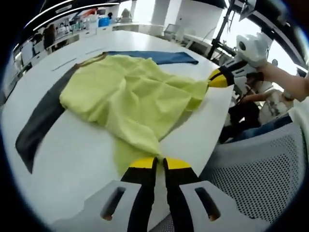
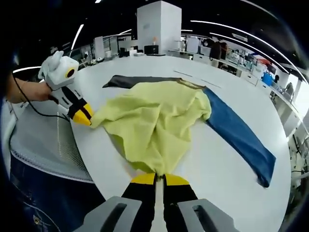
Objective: Fold the garment on the visible template until the final outline fits inside the template.
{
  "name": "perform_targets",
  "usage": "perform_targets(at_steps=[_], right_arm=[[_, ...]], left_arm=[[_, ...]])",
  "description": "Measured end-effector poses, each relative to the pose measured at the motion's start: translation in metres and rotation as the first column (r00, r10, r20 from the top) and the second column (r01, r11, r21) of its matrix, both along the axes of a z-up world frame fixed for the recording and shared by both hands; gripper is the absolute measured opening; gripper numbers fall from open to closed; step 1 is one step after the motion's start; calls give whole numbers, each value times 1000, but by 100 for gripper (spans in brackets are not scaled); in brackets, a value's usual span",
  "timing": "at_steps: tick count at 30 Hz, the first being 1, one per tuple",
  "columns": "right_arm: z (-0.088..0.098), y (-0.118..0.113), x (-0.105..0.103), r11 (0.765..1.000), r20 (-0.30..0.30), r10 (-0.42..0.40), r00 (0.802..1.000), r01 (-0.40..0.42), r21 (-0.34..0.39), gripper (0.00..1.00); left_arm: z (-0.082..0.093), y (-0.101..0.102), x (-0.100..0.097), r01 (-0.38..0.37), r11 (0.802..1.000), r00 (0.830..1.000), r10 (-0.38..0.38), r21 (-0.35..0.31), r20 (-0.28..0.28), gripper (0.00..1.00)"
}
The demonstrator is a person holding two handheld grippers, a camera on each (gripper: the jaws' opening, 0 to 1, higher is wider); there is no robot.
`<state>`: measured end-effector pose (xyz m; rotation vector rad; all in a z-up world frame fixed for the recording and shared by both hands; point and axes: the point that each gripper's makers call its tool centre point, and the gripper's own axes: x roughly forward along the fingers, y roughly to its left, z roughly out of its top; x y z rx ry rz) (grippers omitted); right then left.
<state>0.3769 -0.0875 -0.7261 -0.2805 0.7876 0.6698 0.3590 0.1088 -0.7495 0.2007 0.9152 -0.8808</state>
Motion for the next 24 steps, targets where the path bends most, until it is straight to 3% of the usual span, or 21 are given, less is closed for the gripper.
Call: perform_targets(at_steps=[4,7,13,19,24], right_arm=[[-5,-2,0,1000,-9,-5,1000,5,-6,0],[-6,-3,-1,1000,-13,-7,1000,7,-6,0],[-6,-3,-1,1000,-20,-10,1000,10,6,0],[-6,-4,0,1000,-24,-18,1000,19,14,0],[-7,-8,-1,996,-63,-79,995,82,46,4]], left_arm=[[0,-1,-4,12,1000,1000,-12,-14,-12,9],[17,-5,-6,16,995,1000,-15,-96,11,17],[29,18,0,13,999,997,-9,-48,73,18],[19,35,13,-50,999,996,50,-3,69,18],[14,38,16,-73,997,996,72,6,57,17]])
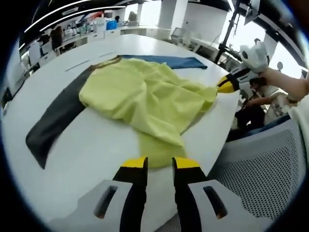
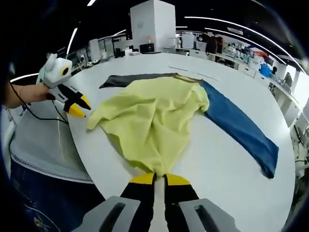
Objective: Fold the garment on the visible template until the final outline fits inside the template.
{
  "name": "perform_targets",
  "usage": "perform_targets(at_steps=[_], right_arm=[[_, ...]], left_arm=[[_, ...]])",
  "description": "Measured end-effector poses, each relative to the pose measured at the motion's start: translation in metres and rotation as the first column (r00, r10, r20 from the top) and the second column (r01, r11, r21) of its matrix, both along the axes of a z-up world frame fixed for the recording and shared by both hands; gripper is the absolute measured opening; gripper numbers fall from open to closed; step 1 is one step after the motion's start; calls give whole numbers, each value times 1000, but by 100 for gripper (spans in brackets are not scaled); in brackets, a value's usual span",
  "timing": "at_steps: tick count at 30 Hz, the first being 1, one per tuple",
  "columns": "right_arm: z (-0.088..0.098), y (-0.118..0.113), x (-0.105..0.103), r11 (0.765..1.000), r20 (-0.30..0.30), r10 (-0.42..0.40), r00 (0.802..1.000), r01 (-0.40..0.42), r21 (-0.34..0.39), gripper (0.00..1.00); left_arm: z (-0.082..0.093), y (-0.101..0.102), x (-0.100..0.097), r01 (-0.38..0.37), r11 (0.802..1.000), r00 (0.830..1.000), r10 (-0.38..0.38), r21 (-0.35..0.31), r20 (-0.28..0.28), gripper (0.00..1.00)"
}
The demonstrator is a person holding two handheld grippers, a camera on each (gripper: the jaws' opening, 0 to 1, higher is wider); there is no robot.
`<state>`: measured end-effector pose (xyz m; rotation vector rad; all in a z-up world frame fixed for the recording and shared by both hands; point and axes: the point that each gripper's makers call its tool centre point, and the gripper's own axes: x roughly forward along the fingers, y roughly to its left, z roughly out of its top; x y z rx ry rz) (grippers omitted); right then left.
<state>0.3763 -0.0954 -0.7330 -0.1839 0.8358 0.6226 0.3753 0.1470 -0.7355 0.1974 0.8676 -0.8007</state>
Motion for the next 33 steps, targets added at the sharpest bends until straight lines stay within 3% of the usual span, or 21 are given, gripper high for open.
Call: perform_targets(at_steps=[3,5,12,20,27,33], right_arm=[[1,-1,-5,999,-52,-30,998,32,31,11],[1,-2,-4,999,-52,-38,998,40,30,14],[-2,-2,-1,995,-83,-88,993,91,35,13],[-11,-3,8,985,-100,-172,980,173,-4,11],[-21,0,6,982,-125,-189,974,185,-40,12],[-29,0,2,980,-130,-183,975,171,-98,10]], left_arm=[[0,1,2,-7,1000,1000,7,2,0,17],[-1,3,3,-12,1000,1000,12,10,-1,17],[-4,10,10,-56,998,998,56,19,-8,15],[-13,6,15,-72,997,997,72,5,-20,14],[-22,5,13,-44,998,999,45,34,-27,11],[-24,5,15,-52,998,998,52,19,-19,7]])
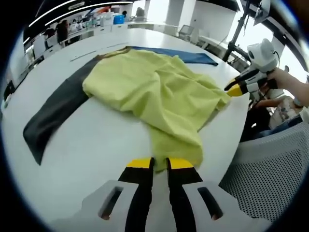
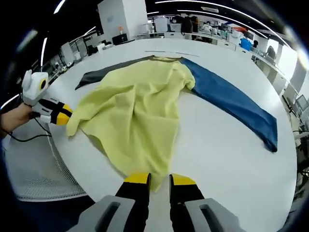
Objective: Fold the garment on the visible template until the final outline fits inside the template.
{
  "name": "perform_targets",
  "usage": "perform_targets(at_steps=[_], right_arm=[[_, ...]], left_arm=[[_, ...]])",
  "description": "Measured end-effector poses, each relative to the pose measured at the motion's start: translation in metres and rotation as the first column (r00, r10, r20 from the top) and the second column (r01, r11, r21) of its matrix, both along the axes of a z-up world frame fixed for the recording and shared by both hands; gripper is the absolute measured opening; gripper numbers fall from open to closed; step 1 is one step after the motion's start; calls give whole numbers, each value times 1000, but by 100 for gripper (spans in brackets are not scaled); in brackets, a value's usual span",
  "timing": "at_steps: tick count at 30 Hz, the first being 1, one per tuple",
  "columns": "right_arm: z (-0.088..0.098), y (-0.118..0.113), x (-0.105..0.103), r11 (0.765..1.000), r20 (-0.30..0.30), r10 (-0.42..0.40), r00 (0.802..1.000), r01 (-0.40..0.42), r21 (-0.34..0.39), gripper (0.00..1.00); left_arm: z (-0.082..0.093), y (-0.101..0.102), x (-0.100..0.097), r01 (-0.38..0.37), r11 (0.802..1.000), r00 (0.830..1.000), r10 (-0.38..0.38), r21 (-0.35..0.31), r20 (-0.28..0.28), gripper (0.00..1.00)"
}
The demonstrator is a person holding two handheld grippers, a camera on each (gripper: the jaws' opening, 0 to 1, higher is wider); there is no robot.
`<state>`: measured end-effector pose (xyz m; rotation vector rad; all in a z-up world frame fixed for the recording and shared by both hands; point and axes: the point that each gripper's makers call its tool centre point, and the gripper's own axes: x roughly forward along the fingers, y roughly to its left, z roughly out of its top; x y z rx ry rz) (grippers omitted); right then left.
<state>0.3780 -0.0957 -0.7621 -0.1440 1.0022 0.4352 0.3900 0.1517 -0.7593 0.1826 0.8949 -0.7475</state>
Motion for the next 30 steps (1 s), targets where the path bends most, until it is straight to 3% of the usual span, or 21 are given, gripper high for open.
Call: perform_targets(at_steps=[5,9,15,16,18,19,22,30], right_arm=[[2,-1,0,999,12,-38,999,38,-13,9],[2,2,-2,997,-3,-78,997,78,13,5],[2,-1,-1,992,1,-119,993,119,31,3],[2,-1,-1,991,-2,-128,992,128,45,2],[1,7,-3,970,-42,-183,982,187,153,0],[0,4,-2,962,-49,-215,975,220,164,0],[0,-1,-3,964,-43,-202,978,206,165,0],[11,-6,-5,967,-30,-164,986,167,195,0]], left_arm=[[0,-2,-1,1,1000,1000,-1,12,10,6],[0,-5,-2,55,997,997,-57,45,43,5],[-1,-1,1,-9,1000,1000,9,-3,4,1],[-1,0,1,-12,1000,1000,12,-4,-1,0],[0,3,0,-16,1000,1000,15,13,5,0],[2,5,-2,-7,1000,1000,6,29,12,0],[7,9,-3,-15,999,1000,14,31,19,0],[28,19,-6,-158,984,987,159,-87,5,0]])
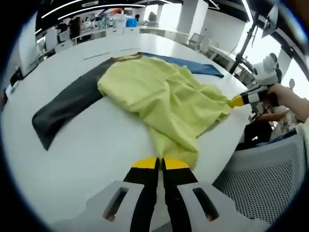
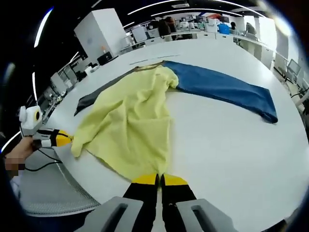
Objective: Fold the garment on the visible template until the final outline fits inside the template.
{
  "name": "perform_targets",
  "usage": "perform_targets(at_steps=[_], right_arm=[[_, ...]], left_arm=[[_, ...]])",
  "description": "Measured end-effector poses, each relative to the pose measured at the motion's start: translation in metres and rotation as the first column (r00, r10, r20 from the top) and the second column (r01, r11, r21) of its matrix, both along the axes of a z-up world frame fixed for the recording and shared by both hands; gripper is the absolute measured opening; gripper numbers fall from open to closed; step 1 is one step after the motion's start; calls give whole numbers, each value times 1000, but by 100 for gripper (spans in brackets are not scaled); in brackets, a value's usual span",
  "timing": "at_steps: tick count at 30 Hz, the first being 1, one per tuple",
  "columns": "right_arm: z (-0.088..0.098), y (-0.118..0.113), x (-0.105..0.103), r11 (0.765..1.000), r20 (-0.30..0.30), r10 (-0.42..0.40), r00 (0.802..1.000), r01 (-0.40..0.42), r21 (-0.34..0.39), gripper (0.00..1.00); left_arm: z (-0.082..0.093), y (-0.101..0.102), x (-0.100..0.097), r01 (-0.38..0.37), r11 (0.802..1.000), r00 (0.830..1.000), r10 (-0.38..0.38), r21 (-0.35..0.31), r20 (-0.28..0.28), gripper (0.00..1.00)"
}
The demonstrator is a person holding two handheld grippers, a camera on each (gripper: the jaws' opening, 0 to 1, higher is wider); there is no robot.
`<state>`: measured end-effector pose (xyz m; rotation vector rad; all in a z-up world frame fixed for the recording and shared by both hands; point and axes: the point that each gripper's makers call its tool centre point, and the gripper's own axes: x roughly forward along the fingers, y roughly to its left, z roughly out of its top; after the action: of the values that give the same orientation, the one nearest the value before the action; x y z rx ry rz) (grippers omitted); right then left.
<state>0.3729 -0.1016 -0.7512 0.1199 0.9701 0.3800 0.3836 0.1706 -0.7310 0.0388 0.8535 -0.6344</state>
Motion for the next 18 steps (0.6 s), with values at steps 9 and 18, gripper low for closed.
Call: perform_targets(at_steps=[9,18], right_arm=[[16,-5,-3,997,32,81,996,-81,-21,0],[20,-14,-9,992,19,109,994,-108,-58,0]], left_arm=[[20,20,-13,-73,997,997,73,-29,-4,0],[36,33,-25,-163,983,987,161,-80,-28,0]])
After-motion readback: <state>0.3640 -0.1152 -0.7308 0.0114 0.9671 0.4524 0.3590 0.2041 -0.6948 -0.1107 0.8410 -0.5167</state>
